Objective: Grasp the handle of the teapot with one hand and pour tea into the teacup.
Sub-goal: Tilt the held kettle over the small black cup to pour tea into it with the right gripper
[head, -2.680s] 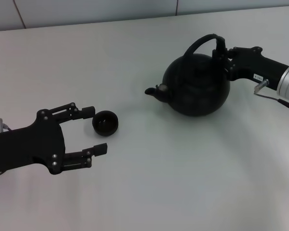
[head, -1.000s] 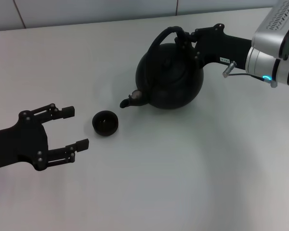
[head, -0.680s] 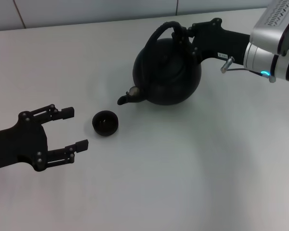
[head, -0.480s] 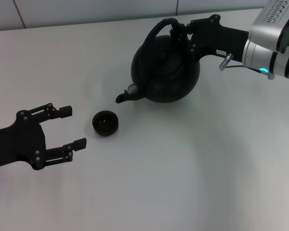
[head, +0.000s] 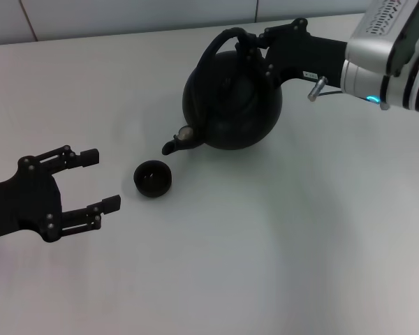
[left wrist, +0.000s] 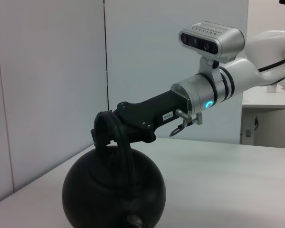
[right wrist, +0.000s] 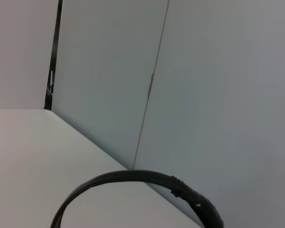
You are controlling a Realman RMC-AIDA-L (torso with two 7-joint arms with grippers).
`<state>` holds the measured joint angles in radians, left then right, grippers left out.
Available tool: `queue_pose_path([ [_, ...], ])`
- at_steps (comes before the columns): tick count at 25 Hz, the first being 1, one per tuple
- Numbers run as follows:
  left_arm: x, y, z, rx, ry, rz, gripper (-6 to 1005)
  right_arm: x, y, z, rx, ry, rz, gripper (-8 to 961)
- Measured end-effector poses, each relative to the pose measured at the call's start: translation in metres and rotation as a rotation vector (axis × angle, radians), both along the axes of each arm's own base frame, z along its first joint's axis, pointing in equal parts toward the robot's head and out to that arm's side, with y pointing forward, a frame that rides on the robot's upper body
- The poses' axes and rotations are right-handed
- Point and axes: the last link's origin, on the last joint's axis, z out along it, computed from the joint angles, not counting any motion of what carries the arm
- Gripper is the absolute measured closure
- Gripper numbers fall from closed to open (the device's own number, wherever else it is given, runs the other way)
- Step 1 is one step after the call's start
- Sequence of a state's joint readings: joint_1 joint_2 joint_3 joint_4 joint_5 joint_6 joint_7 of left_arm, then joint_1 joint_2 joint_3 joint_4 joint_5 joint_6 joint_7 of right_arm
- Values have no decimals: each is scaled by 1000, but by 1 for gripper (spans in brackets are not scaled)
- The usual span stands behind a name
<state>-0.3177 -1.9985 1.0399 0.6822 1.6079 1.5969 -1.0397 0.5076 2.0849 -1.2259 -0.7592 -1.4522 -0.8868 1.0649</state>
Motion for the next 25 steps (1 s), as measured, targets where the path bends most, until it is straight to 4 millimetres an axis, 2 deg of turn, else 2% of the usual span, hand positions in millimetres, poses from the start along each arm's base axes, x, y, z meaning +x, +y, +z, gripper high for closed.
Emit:
queue_pose_path([
  [25,-7,-5,-2,-10,31,9,213,-21,4,-6,-1,-95,94,850],
])
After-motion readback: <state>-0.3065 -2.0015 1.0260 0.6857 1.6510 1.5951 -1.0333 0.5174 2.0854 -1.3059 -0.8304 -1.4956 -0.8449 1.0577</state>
